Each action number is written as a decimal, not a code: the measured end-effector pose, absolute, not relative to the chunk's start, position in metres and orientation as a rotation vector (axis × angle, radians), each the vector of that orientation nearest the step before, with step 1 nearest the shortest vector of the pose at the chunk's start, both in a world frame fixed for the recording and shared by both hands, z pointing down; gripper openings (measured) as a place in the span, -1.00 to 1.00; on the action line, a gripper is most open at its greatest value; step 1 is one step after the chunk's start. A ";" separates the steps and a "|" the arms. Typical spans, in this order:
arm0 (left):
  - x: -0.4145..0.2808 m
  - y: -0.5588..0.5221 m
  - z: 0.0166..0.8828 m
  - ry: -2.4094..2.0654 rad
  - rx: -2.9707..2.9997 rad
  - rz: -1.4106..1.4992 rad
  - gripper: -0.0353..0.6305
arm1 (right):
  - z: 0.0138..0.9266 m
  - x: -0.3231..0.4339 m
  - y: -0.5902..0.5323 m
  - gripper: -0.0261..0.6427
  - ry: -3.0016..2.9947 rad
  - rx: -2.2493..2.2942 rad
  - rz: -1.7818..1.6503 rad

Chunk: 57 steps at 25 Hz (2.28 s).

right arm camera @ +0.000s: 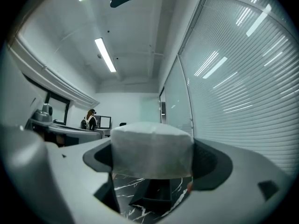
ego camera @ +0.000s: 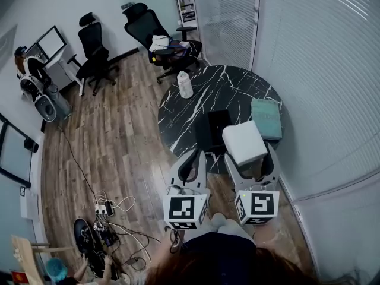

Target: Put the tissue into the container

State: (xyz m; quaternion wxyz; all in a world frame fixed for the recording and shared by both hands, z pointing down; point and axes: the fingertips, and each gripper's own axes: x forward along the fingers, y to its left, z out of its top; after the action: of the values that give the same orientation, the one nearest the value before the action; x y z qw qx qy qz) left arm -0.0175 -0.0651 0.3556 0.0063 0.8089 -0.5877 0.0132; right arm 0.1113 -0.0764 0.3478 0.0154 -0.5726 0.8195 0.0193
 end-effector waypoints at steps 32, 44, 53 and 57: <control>-0.070 -0.202 0.380 -1.707 2.545 0.049 -0.76 | 0.444 0.065 -0.218 0.39 2.606 -2.026 -0.157; -0.079 -0.242 0.379 -1.602 2.583 0.039 -0.76 | 0.483 0.057 -0.248 0.39 2.571 -2.175 -0.255; -0.075 -0.263 0.387 -1.588 2.567 0.051 -0.76 | 0.524 0.054 -0.271 0.39 2.617 -2.199 -0.367; -0.077 -0.273 0.390 -1.597 2.546 0.056 -0.76 | 0.541 0.055 -0.279 0.39 2.646 -2.211 -0.421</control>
State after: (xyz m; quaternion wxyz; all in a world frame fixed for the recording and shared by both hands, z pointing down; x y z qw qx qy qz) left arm -0.0765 -0.2726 0.3896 0.0678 0.8449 -0.5302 0.0187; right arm 0.0555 -0.2788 0.5412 -0.1653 -0.6278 0.7511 -0.1196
